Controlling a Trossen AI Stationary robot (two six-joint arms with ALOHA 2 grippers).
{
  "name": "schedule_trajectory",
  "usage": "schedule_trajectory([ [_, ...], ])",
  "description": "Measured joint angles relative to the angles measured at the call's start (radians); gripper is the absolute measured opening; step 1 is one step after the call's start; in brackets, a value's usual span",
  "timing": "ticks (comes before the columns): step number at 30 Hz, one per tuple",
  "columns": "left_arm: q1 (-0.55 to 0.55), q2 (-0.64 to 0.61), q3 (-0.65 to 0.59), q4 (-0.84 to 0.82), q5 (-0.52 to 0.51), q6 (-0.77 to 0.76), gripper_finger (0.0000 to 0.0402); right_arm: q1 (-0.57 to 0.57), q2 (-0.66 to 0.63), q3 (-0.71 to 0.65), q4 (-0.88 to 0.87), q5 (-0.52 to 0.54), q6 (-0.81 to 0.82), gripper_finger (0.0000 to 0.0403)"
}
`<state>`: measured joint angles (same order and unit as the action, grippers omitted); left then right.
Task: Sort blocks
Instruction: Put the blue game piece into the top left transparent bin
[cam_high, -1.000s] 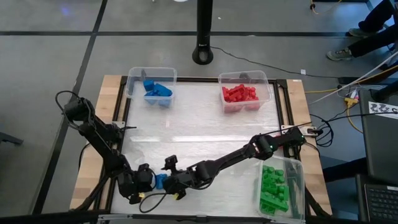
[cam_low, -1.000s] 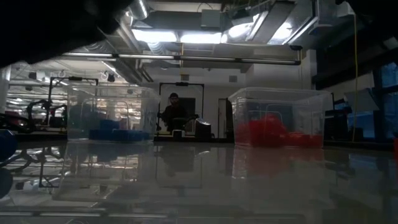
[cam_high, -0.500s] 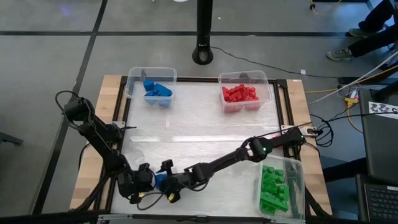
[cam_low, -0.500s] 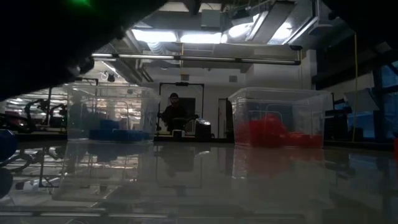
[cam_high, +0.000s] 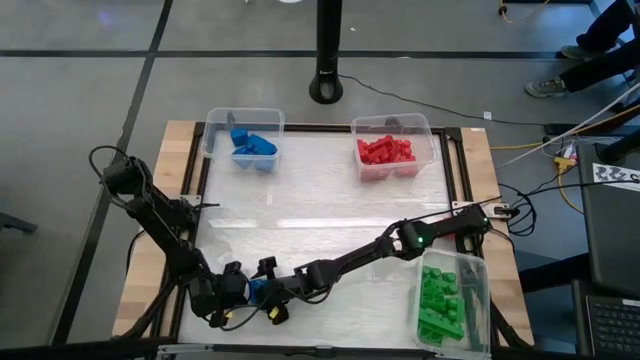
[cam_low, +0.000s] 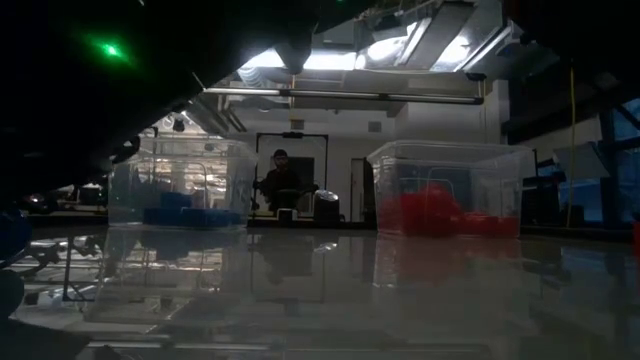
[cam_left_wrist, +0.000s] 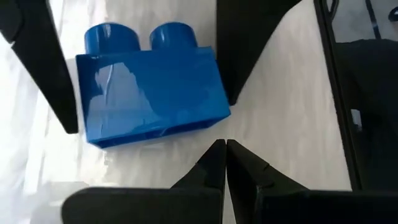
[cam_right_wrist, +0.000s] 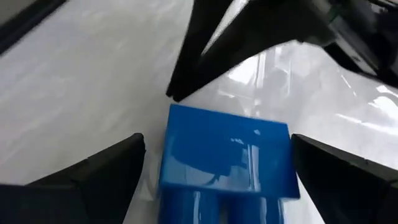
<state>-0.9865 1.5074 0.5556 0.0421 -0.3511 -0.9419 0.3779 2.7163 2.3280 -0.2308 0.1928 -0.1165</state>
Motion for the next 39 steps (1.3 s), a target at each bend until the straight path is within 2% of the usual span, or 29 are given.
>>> schedule_trajectory([
  [7, 0.001, 0.0, 0.0, 0.001, -0.013, 0.004, 0.0003, -0.006, 0.0, 0.0, 0.002, 0.043, -0.015, 0.0395],
  [14, 0.001, 0.0, 0.0, 0.0, -0.02, 0.007, 0.0003, -0.007, 0.019, 0.003, 0.003, 0.019, 0.03, 0.0389],
  [17, 0.003, 0.0, 0.0, 0.001, -0.02, 0.007, 0.0003, -0.007, 0.02, 0.003, 0.0, 0.02, 0.039, 0.0365],
  [22, 0.005, 0.0, 0.0, 0.0, -0.02, 0.008, 0.0003, -0.006, 0.02, 0.003, 0.002, 0.023, 0.031, 0.0297],
  [28, 0.005, -0.006, 0.0, -0.011, -0.019, 0.011, 0.0003, -0.007, 0.013, 0.003, -0.006, 0.024, -0.022, 0.0297],
  [34, -0.002, -0.107, 0.0, -0.102, -0.006, 0.026, 0.0003, -0.012, -0.047, -0.002, -0.09, 0.067, -0.136, 0.0307],
  [39, -0.009, -0.215, 0.0, -0.243, -0.081, 0.025, 0.0003, -0.043, -0.18, 0.0, -0.186, 0.15, -0.241, 0.0299],
])
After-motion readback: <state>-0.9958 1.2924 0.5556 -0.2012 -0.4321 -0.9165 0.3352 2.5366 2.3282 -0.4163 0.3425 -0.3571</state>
